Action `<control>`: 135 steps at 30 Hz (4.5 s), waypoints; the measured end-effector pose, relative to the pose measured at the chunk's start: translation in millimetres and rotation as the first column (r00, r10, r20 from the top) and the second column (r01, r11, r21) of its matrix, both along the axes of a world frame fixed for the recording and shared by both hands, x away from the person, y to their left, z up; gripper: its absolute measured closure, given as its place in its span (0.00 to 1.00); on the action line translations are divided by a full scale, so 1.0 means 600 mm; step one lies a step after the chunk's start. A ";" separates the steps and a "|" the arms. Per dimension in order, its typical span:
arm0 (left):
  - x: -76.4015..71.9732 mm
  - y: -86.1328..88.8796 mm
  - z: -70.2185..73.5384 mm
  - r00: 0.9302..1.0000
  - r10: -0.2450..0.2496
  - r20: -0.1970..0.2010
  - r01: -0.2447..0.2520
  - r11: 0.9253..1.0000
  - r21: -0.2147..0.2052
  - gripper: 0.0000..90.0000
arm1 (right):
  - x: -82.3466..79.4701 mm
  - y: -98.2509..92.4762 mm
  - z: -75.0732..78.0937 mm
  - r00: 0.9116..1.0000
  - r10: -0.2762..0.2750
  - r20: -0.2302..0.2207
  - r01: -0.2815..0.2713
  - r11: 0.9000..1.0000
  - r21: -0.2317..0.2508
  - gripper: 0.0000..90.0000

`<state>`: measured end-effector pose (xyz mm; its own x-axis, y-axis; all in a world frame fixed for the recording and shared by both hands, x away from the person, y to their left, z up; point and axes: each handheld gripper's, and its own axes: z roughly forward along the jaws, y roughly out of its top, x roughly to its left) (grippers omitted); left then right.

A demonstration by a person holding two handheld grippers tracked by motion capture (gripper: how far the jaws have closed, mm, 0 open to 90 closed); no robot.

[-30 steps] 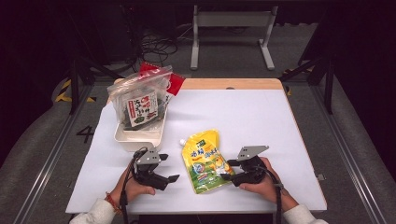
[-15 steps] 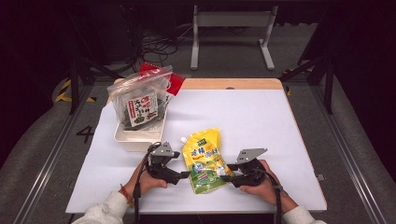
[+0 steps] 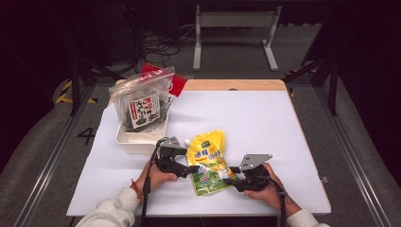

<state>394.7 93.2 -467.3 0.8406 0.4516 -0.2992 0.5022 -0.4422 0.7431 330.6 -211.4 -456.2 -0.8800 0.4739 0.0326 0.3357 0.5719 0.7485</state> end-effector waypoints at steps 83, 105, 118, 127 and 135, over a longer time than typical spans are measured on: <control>-0.059 0.093 0.170 0.886 -0.044 0.462 0.120 0.983 -0.136 0.95 | -0.024 -0.031 0.034 0.978 -0.149 0.147 0.145 0.989 0.039 0.34; -0.063 0.236 0.230 0.814 0.141 0.563 -0.016 0.975 -0.222 0.94 | -0.024 -0.045 0.033 0.968 -0.206 0.145 0.202 0.978 0.045 0.32; -0.040 0.276 0.218 0.803 0.160 0.574 -0.063 0.981 -0.185 0.94 | -0.022 -0.039 0.027 0.974 -0.192 0.124 0.187 0.981 0.045 0.31; -0.012 0.287 0.209 0.814 0.106 0.571 -0.020 0.988 -0.156 0.95 | -0.019 -0.034 0.019 0.979 -0.183 0.094 0.179 0.983 0.044 0.31; 0.008 0.298 0.186 0.860 0.024 0.510 0.055 0.989 -0.139 0.95 | -0.016 -0.030 0.013 0.980 -0.183 0.079 0.180 0.983 0.039 0.30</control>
<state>399.4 271.9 -355.7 0.8995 0.4222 0.1122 0.0296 -0.3152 0.9486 320.8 -229.3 -448.2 -0.7796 0.6261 -0.0185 0.3687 0.4826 0.7945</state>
